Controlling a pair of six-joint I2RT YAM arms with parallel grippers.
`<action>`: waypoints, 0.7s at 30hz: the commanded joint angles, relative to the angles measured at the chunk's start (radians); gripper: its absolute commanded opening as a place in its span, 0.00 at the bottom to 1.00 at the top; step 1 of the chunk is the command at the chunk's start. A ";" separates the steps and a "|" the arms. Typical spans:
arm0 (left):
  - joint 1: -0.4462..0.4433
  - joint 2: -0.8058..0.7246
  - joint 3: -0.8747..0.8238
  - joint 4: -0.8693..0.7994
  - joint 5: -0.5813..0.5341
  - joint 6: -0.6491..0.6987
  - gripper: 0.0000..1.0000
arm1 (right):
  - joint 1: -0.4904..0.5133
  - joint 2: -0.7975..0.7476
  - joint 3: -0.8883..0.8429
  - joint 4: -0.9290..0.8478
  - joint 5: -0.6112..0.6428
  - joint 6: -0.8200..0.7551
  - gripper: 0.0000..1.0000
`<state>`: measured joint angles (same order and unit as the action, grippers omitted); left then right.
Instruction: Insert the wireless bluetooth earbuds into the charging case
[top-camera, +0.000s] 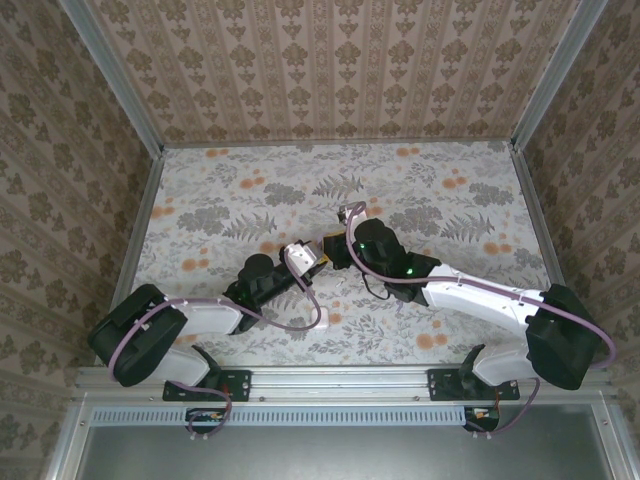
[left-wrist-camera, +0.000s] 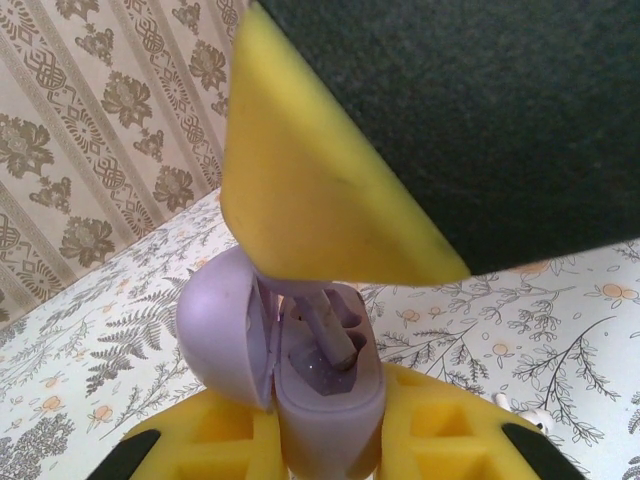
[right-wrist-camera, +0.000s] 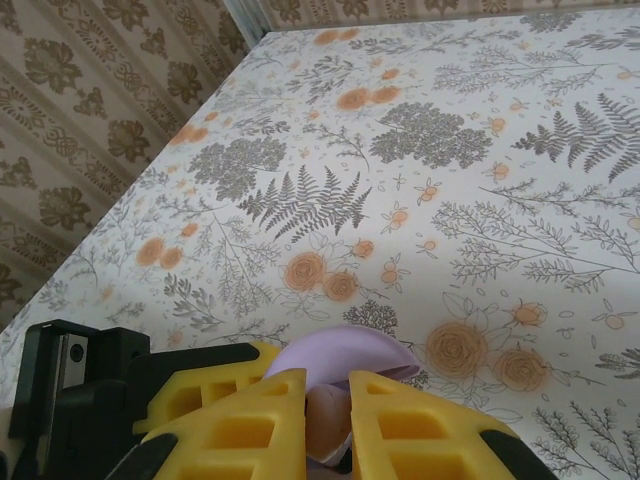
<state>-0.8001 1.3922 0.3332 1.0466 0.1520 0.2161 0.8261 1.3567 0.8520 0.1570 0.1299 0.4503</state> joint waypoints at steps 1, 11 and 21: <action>-0.015 -0.017 0.009 0.156 0.016 -0.022 0.10 | -0.004 0.018 0.001 -0.123 0.103 -0.001 0.15; -0.014 -0.004 0.009 0.187 0.014 -0.047 0.10 | 0.008 0.062 -0.001 -0.096 0.088 0.019 0.15; -0.014 -0.001 0.006 0.209 0.006 -0.069 0.10 | 0.009 0.061 -0.001 -0.096 0.096 0.026 0.16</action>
<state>-0.8040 1.4094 0.3275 1.0557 0.1444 0.1757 0.8371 1.3842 0.8585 0.1577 0.1589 0.4728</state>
